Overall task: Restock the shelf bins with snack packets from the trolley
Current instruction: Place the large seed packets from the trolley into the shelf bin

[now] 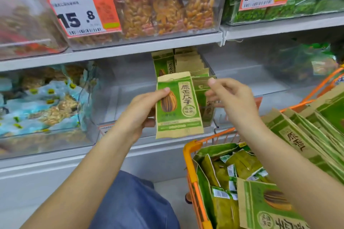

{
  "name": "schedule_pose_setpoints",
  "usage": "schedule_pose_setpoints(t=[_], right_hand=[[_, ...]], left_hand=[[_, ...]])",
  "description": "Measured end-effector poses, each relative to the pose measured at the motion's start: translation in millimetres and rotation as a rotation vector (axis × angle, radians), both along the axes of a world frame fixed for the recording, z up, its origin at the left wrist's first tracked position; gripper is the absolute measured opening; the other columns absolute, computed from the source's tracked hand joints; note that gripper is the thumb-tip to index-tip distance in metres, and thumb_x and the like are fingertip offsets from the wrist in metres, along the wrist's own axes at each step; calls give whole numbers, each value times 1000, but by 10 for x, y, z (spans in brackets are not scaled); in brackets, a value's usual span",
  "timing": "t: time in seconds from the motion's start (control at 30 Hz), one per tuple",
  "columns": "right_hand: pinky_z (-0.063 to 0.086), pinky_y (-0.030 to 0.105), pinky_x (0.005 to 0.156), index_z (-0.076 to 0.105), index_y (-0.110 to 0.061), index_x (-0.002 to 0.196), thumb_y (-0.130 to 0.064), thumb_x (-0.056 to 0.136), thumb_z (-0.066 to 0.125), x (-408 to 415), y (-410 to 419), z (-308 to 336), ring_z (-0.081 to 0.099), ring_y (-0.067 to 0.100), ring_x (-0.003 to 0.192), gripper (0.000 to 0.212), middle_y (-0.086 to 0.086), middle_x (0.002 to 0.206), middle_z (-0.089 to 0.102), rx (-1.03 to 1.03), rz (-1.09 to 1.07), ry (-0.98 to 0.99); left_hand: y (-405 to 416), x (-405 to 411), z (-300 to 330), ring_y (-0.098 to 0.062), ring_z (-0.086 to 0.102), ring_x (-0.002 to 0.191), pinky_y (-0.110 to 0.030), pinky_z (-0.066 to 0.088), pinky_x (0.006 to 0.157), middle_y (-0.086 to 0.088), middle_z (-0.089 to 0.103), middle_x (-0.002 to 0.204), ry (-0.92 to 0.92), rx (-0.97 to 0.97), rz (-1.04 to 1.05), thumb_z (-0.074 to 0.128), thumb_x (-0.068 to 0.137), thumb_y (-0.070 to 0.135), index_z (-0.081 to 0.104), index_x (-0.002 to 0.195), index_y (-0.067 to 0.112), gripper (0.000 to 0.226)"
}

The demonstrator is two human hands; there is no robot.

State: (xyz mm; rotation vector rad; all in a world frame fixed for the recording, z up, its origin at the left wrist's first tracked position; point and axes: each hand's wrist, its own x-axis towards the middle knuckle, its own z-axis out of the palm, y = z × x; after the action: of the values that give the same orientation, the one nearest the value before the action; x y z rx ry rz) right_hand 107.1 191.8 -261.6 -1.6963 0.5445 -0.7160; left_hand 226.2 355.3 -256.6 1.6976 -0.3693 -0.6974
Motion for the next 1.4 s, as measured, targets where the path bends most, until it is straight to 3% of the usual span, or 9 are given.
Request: schedule_pose_setpoints(t=[0.13,0.27,0.37,0.47,0.6,0.8,1.1,1.27,1.4], right_hand=[[31,17,83,51,-25,127,-32,98,50,109,-288,-108,50,3,111,30,-13,115,57,-330,-235,80],[33,33,94,40,-17,139,-37,104,29,338,-447,-274,44,24,126,43,4,135,52,-396,-244,205],[32,38,78,49,-17,129,-43,104,16,418,-443,-394,53,36,110,49,14,116,62,-430,-261,328],[30,37,74,59,-18,119,-45,103,10,445,-461,-437,55,39,101,58,19,103,66,-478,-301,364],[29,35,69,66,-17,108,-45,102,8,482,-490,-443,53,33,85,64,15,85,62,-478,-310,375],[24,34,67,53,-16,81,-43,103,11,459,-490,-421,38,25,76,55,5,73,45,-471,-316,400],[23,33,66,51,-14,78,-44,103,10,412,-449,-404,38,26,74,57,-2,62,40,-479,-297,402],[22,32,67,54,-14,81,-44,102,10,407,-441,-393,38,25,74,57,-6,62,39,-471,-294,412],[25,32,67,56,-12,82,-44,102,9,413,-438,-403,41,25,76,60,3,71,47,-478,-301,389]], left_hand=[[43,524,-95,-9,36,49,-17,12,36,-8,59,77,66,-101,165,58,92,40,67,86,15,27],[-171,1093,-229,-10,47,56,-20,26,42,-5,65,83,-88,44,239,59,93,37,59,88,18,21],[-504,1300,-338,-14,52,69,-24,30,51,0,62,80,-190,125,232,61,93,29,59,84,18,14],[-892,1403,-430,-18,56,84,-24,41,55,-3,60,98,-239,116,240,55,97,24,53,111,14,17],[-1164,1497,-599,-30,57,114,-32,48,87,-14,56,128,-371,224,364,56,96,20,46,129,3,38],[-1145,1463,-800,-24,53,115,-22,39,80,-11,53,129,-494,204,383,67,89,24,40,131,7,53],[-1156,1479,-835,-16,57,96,-25,44,76,3,58,106,-474,109,327,50,98,15,44,134,16,36],[-1146,1499,-854,-23,55,119,-35,46,98,-2,58,130,-408,112,232,39,101,14,36,146,24,46],[-1150,1478,-851,-25,52,121,-32,43,96,-4,54,137,-414,168,199,35,103,19,24,151,25,50]])
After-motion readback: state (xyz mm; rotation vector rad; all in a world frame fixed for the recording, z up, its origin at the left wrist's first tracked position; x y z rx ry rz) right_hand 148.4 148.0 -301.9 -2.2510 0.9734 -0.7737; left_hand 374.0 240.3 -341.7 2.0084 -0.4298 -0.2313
